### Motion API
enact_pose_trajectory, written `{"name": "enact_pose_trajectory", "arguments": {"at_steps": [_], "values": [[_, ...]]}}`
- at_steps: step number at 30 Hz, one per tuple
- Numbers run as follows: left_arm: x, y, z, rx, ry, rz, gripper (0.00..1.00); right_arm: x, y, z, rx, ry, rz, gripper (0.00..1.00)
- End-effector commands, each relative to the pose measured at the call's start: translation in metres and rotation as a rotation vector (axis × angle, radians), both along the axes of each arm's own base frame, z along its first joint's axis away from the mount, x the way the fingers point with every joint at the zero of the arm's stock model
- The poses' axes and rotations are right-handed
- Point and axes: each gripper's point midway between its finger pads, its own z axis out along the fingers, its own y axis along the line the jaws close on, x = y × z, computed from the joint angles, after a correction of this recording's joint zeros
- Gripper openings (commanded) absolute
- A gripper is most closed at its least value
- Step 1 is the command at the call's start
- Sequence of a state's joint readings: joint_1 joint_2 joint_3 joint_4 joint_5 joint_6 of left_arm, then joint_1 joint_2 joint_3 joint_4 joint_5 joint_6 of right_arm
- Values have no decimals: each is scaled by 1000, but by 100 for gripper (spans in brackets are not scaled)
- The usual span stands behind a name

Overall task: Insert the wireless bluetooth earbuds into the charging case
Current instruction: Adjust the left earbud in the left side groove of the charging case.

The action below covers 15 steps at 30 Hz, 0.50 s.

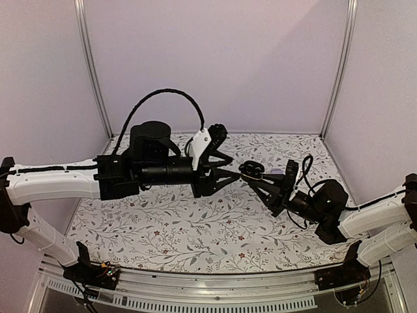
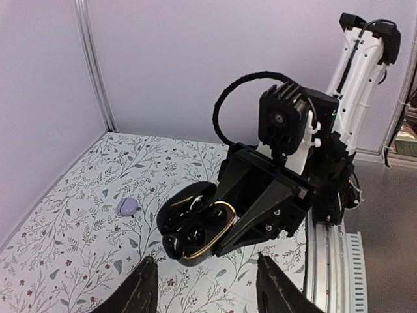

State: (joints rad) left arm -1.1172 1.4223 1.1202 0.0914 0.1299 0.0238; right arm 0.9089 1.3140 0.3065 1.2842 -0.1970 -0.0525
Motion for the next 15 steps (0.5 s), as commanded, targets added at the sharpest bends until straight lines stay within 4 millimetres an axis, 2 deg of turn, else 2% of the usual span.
{"name": "enact_pose_trajectory", "arguments": {"at_steps": [1, 5, 11, 15], "values": [[1, 15, 4, 7, -19, -52, 50, -10, 6, 10, 10, -9, 68, 0], [-8, 29, 14, 16, -67, -152, 45, -24, 13, 6, -33, 7, 184, 0], [-23, 40, -12, 136, -140, -243, 39, -43, 20, 3, -86, 46, 343, 0], [-34, 43, -18, 134, -180, -295, 50, -52, 28, 4, -125, 62, 431, 0]]}}
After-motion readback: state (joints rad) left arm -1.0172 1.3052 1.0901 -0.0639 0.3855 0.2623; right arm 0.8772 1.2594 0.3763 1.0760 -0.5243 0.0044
